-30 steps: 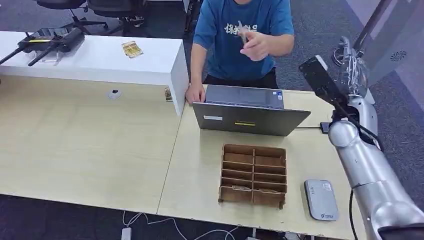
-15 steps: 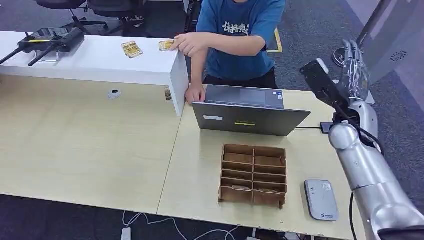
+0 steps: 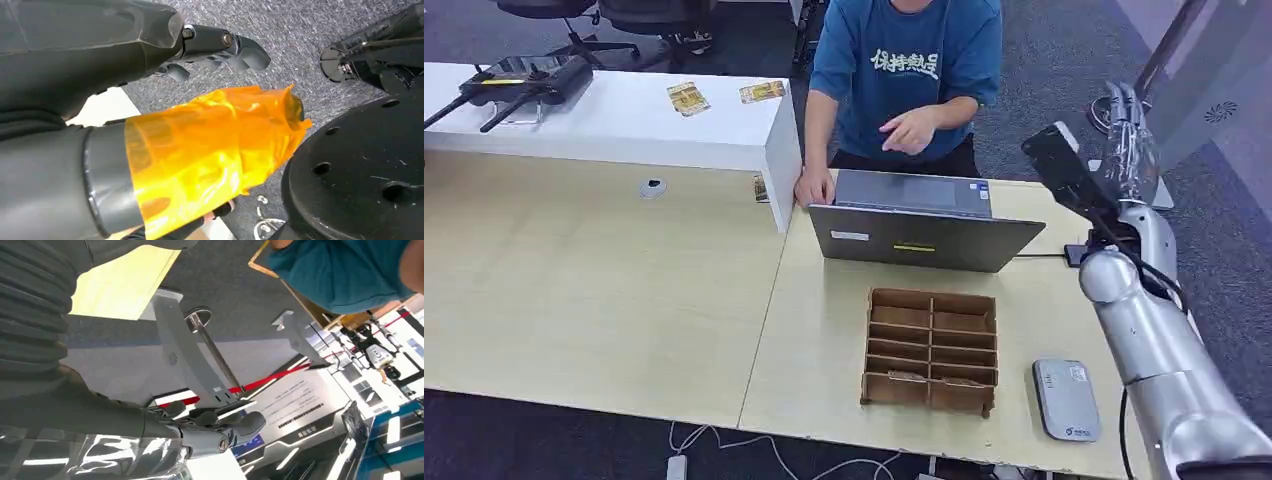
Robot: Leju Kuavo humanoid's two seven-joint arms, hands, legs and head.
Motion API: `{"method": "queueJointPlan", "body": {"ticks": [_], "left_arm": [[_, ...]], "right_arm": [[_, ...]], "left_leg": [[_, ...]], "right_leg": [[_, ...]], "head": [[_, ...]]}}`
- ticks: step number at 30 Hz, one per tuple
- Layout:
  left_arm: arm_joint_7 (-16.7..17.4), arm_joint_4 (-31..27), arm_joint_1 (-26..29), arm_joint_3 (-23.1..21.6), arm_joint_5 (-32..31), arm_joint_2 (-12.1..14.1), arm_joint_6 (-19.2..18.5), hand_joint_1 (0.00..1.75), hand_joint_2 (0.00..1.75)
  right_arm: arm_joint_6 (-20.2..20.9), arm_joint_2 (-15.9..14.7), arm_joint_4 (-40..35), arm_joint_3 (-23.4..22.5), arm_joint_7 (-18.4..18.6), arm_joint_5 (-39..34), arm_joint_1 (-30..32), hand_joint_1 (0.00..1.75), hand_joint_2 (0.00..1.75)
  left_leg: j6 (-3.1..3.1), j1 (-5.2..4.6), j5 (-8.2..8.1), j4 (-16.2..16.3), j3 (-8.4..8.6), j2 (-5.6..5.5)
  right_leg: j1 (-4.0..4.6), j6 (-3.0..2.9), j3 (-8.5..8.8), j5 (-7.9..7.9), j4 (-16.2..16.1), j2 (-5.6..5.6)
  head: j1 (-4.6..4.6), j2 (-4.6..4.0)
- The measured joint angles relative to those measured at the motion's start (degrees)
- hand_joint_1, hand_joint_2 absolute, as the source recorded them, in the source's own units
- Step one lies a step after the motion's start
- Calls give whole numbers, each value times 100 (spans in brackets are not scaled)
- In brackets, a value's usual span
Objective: Pass the card to the sensor for recognition and then transmit it.
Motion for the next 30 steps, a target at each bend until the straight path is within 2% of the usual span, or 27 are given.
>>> {"method": "queueJointPlan", "body": {"ticks": [7, 16, 24, 30], "left_arm": [[-9, 0, 44, 111, 33, -100, 105, 0, 0], [-37, 0, 81, 223, 144, -234, 179, 0, 0], [-46, 0, 78, 251, 199, -313, 199, 0, 0], [-46, 0, 87, 260, 310, -356, 227, 0, 0]], "right_arm": [[-415, -258, -768, -465, -568, -358, 778, 0, 175], [-426, -551, -1829, -1027, -988, -679, 1899, 0, 175], [-411, -629, -2306, -1231, -1045, -798, 2286, 0, 175], [-192, -636, -2594, -1408, -1359, -1255, 2848, 0, 175]], "left_leg": [[3, -2, -3, 1, -4, -6], [6, -2, -6, 1, -4, -4], [6, -1, -5, 0, -1, 1], [7, -2, -7, 0, -2, 0]], "right_leg": [[-1, 0, 2, 0, -4, -5], [-2, 1, 1, 0, -7, -4], [-1, 0, 1, 0, -7, 0], [-2, 0, 2, 0, -7, 0]], "head": [[-2, 0], [-2, 0], [0, 0], [-2, 0]]}}
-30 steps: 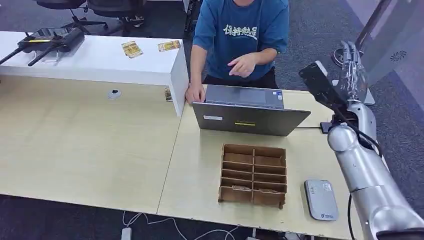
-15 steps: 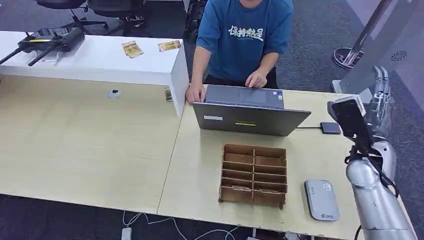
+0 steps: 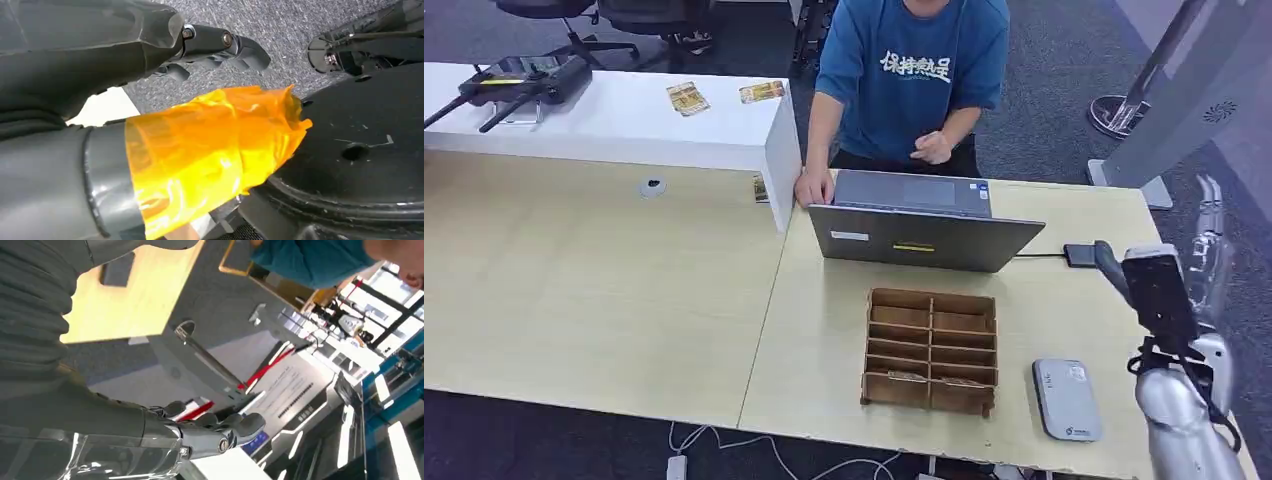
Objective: Pass the card to the sensor for recognition and then transmit it.
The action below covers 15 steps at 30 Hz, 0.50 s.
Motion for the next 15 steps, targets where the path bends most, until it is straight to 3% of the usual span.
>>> {"method": "queueJointPlan", "body": {"ticks": [10, 15], "left_arm": [[-15, 0, 33, 31, 245, -146, 109, 0, 0], [-15, 0, 56, 31, 291, -181, 118, 0, 0]], "right_arm": [[46, 11, -813, -262, -463, -413, 1231, 0, 175], [37, 28, -1104, -400, -509, -441, 1658, 0, 175]], "left_leg": [[3, 0, -5, 0, -4, -2], [3, 0, -5, -1, -3, 3]], "right_leg": [[0, 4, 0, -4, -2, -5], [0, 5, -1, -4, -2, 0]], "head": [[2, 0], [2, 0]]}}
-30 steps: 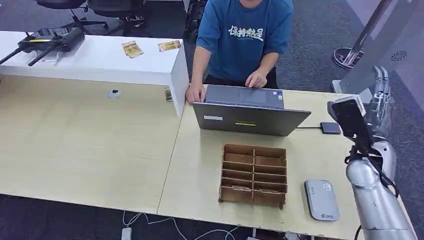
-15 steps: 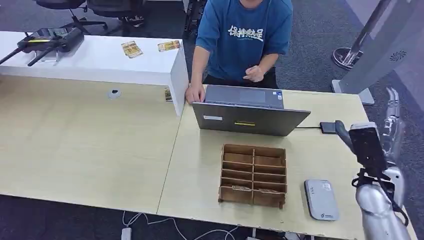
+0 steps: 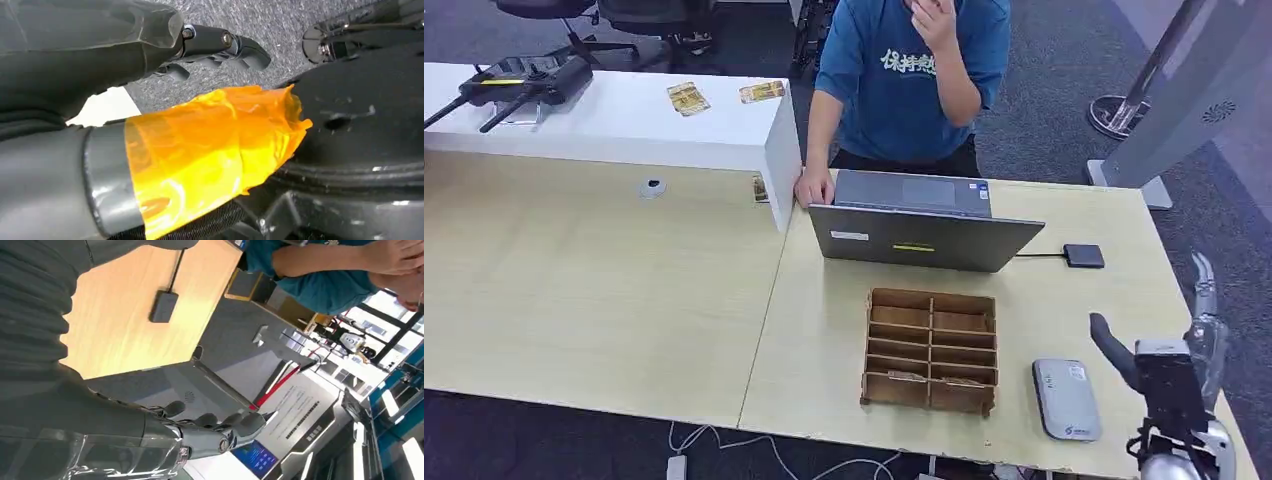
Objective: Pass the card to the sensor for recognition and then transmit it.
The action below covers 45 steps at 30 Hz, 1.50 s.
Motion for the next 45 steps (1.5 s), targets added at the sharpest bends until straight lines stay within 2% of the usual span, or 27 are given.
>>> {"method": "queueJointPlan", "body": {"ticks": [10, 19, 26, 34, 45], "left_arm": [[-17, 0, 8, 0, 68, -22, 0, 0, 0], [-46, 0, 11, 0, 367, -195, 118, 0, 0], [-57, 0, 23, 4, 594, -301, 195, 0, 0], [-59, 0, 33, 46, 870, -407, 299, 0, 0], [-44, 0, 38, 44, 1112, -433, 315, 0, 0]], "right_arm": [[26, 53, -208, -105, -81, -131, 187, 0, 175], [-42, 420, -776, -120, -389, -212, 1100, 0, 175], [-424, 758, -1151, 2, -481, 83, 1698, 0, 175], [-966, 1119, -1359, 426, -549, 188, 2257, 0, 175], [-1333, 1449, -1169, 947, -404, 50, 2385, 0, 175]], "left_leg": [[0, 0, 1, 0, 4, -2], [-1, 0, -5, -2, 0, -2], [-1, 0, -5, -2, 1, -2], [-2, 0, -5, -3, 1, -1], [-2, 0, -5, -3, 5, 0]], "right_leg": [[0, 0, 2, 1, 1, -1], [0, 6, 0, -7, 0, -1], [0, 6, 1, -7, 0, -1], [0, 7, 1, -8, 0, 0], [-1, 8, 3, -8, 0, 1]], "head": [[0, 0], [0, 0], [-2, 0], [-4, 0], [-2, 0]]}}
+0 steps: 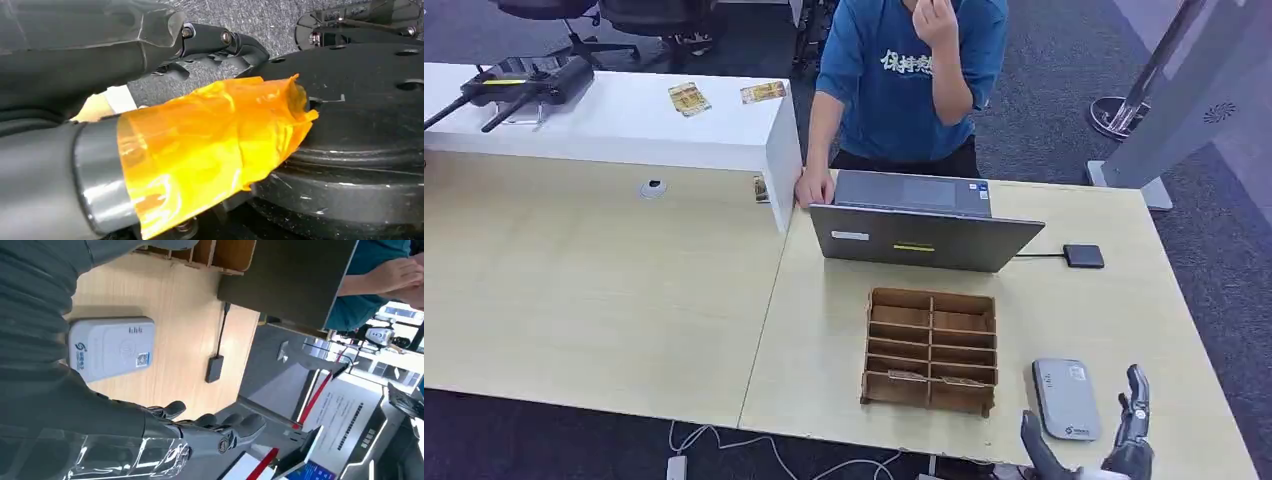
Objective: Pass the card to the sensor for recognition and then transmit it.
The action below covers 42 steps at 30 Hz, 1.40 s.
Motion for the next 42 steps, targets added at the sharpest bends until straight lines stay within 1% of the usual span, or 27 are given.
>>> {"method": "queueJointPlan", "body": {"ticks": [5, 8, 9, 10, 11, 13, 16, 21, 22, 24, 32, 42], "left_arm": [[9, 0, -2, -46, 35, 7, -6, 0, 0], [20, 0, -5, -105, 50, 22, -15, 0, 0], [20, 0, -8, -118, 50, 31, -18, 0, 0], [20, 0, -9, -148, 50, 37, -20, 0, 0], [20, 0, -9, -168, 50, 42, -22, 0, 0], [20, 0, -12, -234, 50, 61, -33, 0, 0], [20, 0, -14, -293, 50, 87, -57, 0, 0], [20, 0, -18, -393, 50, 125, -79, 0, 0], [20, 0, -18, -409, 50, 135, -85, 0, 0], [20, 0, -19, -441, 50, 151, -105, 0, 0], [20, 0, -19, -514, 50, 177, -129, 0, 0], [20, 0, -19, -570, 52, 212, -157, 0, 0]], "right_arm": [[53, 63, 275, 212, 59, -3, -95, 0, 175], [-13, 63, 553, 378, 109, 368, -224, 0, 175], [-125, 63, 652, 444, 140, 688, -268, 0, 175], [-318, 61, 786, 535, 164, 1186, -319, 0, 175], [-416, 61, 885, 595, 168, 1597, -364, 0, 175], [-450, 68, 1016, 618, 153, 2368, -387, 0, 175], [-485, 87, 1127, 605, 29, 2965, -390, 0, 175], [-492, 203, 1230, 507, -173, 3511, -376, 0, 175], [-494, 253, 1250, 437, -268, 3723, -362, 0, 175], [-494, 317, 1274, 357, -321, 3857, -341, 0, 175], [-496, 415, 1313, 221, -341, 3921, -318, 0, 175], [-496, 501, 1359, 59, -396, 4470, -312, 0, 175]], "left_leg": [[0, 0, 0, -1, 0, 1], [0, 0, 0, -1, 0, 2], [0, 0, 0, -1, 0, 2], [0, 0, 0, -1, 1, 2], [0, 0, 0, -1, 2, 2], [0, 0, 0, -1, 2, -1], [0, 0, 0, -1, 1, 1], [0, 0, 0, -1, 2, 1], [0, 0, 0, -1, 2, 1], [0, 0, 0, -1, 2, 1], [0, 0, 0, -1, 2, 2], [0, 0, 0, -1, 2, 2]], "right_leg": [[0, 0, 0, 0, 0, 3], [0, 0, 0, 0, 0, 2], [0, 0, 1, 0, 0, 3], [0, 0, 1, 0, 0, 2], [0, 0, 0, 0, 0, 2], [0, 0, 2, 0, 0, -1], [0, 0, 1, 0, 0, 3], [0, 0, 0, 0, 0, 2], [0, 0, 0, 0, 0, 3], [0, 0, 0, 0, 0, 2], [0, 0, 1, 0, 0, 3], [0, 0, 0, 0, 0, 3]], "head": [[0, 0], [0, 0], [2, 0], [2, 0], [2, 0], [2, 0], [0, 0], [2, 0], [2, 0], [0, 0], [2, 0], [2, 0]]}}
